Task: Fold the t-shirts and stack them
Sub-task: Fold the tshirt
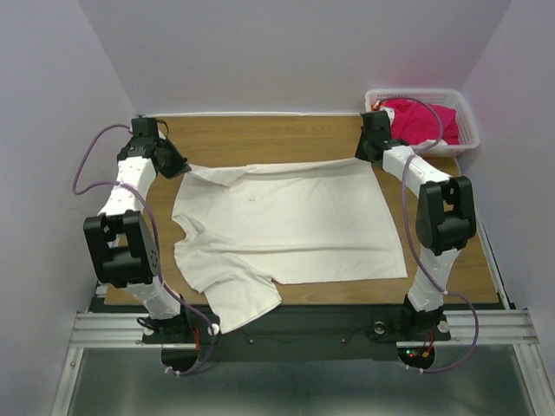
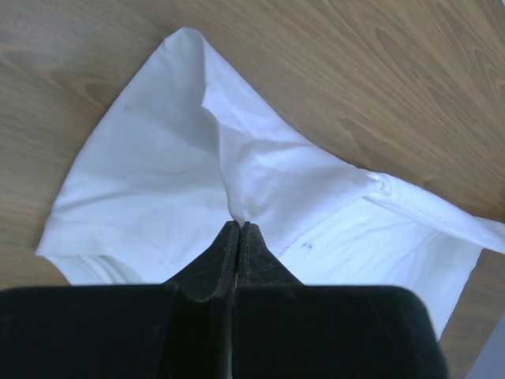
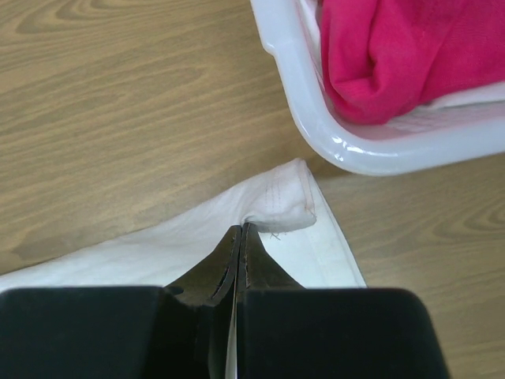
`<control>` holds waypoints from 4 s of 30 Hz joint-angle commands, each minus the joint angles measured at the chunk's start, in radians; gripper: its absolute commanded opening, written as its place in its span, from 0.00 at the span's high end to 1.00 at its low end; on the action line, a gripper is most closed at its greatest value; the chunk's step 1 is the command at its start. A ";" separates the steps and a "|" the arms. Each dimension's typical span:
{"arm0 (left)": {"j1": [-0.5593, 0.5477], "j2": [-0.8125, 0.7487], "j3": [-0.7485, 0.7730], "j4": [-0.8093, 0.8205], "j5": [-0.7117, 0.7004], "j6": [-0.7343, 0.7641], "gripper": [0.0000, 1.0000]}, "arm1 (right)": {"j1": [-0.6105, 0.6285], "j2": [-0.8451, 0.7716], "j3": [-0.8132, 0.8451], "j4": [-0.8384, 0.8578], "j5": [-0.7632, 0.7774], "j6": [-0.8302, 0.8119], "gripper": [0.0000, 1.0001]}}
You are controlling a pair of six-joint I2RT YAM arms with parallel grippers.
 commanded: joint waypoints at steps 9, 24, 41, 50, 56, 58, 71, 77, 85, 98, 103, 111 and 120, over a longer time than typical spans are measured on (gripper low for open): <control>0.006 -0.219 -0.204 0.048 0.044 -0.044 1.00 | -0.003 -0.115 -0.100 0.005 -0.012 0.009 0.99; 0.006 -0.330 -0.456 0.119 0.043 -0.105 1.00 | -0.002 -0.057 -0.180 0.006 0.001 0.053 0.99; 0.004 -0.345 -0.611 0.187 0.026 -0.118 1.00 | -0.003 -0.006 -0.163 0.005 0.005 0.061 0.98; 0.006 -0.399 -0.677 0.200 -0.015 -0.145 1.00 | -0.005 -0.037 -0.165 0.005 0.024 0.061 0.98; 0.001 -0.402 -0.713 0.211 0.000 -0.147 0.90 | -0.003 -0.031 -0.169 0.005 0.010 0.064 0.88; -0.002 -0.412 -0.717 0.213 0.014 -0.147 0.75 | -0.005 -0.042 -0.172 0.005 0.004 0.066 0.77; 0.015 -0.417 -0.521 0.206 -0.126 -0.081 0.08 | -0.028 -0.114 -0.136 0.003 -0.011 0.047 0.56; 0.020 -0.236 -0.402 0.260 -0.118 -0.039 0.13 | -0.048 -0.095 -0.120 0.003 -0.056 0.063 0.50; 0.001 -0.184 -0.408 0.245 -0.031 -0.007 0.15 | -0.088 -0.114 -0.200 0.005 -0.128 0.121 0.44; -0.422 -0.275 -0.405 0.170 -0.366 0.152 0.16 | -0.092 -0.141 -0.277 0.029 -0.381 0.162 0.47; -0.577 -0.124 -0.275 0.113 -0.597 0.223 0.16 | -0.086 -0.193 -0.318 0.028 -0.410 0.147 0.36; -0.655 0.060 -0.169 0.093 -0.756 0.269 0.19 | -0.086 -0.281 -0.395 0.028 -0.415 0.136 0.25; -0.668 0.141 -0.135 0.095 -0.818 0.313 0.36 | -0.086 -0.318 -0.442 0.028 -0.413 0.138 0.24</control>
